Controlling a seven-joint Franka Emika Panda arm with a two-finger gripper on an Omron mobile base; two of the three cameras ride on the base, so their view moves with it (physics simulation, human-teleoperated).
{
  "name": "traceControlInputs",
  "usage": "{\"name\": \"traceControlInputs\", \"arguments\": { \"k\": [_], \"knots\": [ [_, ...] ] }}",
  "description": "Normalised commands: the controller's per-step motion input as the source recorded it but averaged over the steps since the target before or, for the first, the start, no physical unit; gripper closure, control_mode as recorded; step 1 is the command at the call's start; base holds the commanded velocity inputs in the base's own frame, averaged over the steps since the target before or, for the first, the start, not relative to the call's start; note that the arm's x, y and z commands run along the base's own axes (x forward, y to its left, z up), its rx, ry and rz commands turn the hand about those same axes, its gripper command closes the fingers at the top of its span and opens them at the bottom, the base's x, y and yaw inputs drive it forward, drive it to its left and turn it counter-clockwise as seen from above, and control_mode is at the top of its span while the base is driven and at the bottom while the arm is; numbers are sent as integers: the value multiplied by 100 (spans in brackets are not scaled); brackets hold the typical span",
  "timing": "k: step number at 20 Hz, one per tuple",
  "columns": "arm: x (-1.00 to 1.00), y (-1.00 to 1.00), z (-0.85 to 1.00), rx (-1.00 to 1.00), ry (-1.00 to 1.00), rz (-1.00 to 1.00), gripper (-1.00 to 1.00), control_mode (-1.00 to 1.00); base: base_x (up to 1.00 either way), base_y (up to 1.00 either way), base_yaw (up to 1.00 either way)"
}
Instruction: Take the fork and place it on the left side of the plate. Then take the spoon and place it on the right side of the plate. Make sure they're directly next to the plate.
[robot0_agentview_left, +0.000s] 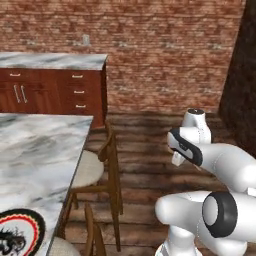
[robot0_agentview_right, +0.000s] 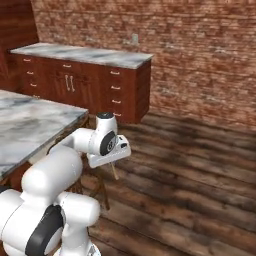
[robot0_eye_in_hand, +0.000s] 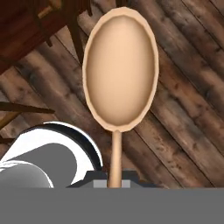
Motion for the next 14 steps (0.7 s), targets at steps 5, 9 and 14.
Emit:
{"name": "traceControlInputs", "arguments": {
  "k": [5,9,14],
  "knots": [
    [0,0,0,0,0,0,100,100,89,-24,79],
    [0,0,0,0,0,0,100,100,27,-27,88],
    [0,0,0,0,0,0,100,100,-9,-1,82]
  ]
}}
